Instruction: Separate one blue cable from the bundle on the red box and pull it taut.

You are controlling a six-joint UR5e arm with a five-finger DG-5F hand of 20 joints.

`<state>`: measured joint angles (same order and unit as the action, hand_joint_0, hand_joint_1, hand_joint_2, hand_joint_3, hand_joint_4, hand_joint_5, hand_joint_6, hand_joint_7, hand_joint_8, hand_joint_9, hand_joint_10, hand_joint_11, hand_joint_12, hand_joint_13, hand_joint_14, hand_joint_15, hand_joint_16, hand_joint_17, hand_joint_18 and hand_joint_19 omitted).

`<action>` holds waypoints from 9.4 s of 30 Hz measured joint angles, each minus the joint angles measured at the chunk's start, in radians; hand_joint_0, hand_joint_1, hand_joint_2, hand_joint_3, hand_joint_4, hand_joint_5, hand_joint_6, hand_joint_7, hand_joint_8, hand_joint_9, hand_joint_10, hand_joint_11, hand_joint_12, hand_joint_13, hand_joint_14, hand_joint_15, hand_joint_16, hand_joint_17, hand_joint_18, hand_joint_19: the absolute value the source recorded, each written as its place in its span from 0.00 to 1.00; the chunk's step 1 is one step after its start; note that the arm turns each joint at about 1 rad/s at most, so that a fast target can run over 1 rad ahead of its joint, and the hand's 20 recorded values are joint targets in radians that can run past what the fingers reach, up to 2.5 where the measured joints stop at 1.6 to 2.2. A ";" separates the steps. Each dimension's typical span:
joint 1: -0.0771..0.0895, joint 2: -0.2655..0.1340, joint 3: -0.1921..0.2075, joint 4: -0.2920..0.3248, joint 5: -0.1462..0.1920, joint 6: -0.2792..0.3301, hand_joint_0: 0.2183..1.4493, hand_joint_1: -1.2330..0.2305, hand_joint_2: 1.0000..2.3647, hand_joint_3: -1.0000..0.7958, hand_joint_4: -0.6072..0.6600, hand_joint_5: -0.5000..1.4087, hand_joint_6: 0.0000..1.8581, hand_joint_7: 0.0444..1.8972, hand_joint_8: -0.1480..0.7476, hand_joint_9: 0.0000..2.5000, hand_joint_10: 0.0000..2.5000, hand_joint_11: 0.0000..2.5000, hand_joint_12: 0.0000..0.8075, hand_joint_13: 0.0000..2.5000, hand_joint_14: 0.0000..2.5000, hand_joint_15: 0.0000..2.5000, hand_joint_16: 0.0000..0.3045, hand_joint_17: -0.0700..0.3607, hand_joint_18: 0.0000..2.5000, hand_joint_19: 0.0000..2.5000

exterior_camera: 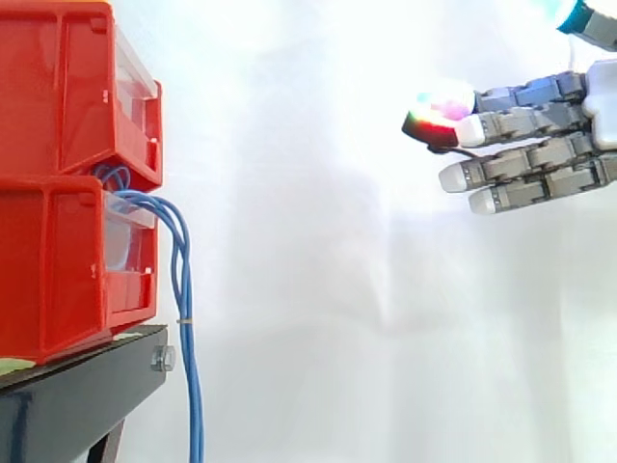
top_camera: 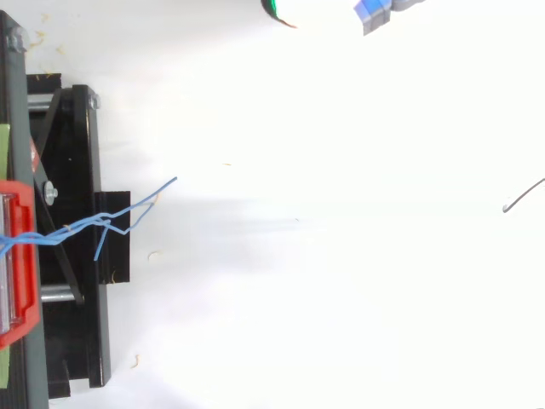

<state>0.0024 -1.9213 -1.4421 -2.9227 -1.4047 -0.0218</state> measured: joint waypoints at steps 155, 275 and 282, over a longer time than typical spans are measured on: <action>0.103 -0.574 0.318 0.469 -0.060 -0.163 0.29 0.44 0.00 0.29 0.73 0.21 0.27 0.45 0.41 0.46 0.01 0.23 0.40 0.32 0.01 0.14 0.14 0.38 0.17 0.17; 0.073 -0.410 0.419 -0.015 -0.085 -0.152 0.25 0.41 0.00 0.28 0.57 0.23 0.48 0.47 0.42 0.46 0.01 0.25 0.45 0.33 0.01 0.20 0.16 0.42 0.24 0.25; 0.073 -0.406 0.419 -0.022 -0.085 -0.152 0.32 0.39 0.01 0.37 0.56 0.23 0.48 0.49 0.42 0.47 0.01 0.26 0.42 0.33 0.01 0.20 0.15 0.40 0.25 0.25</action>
<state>0.0752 -2.3276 -1.0229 -2.9449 -1.4895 -0.1734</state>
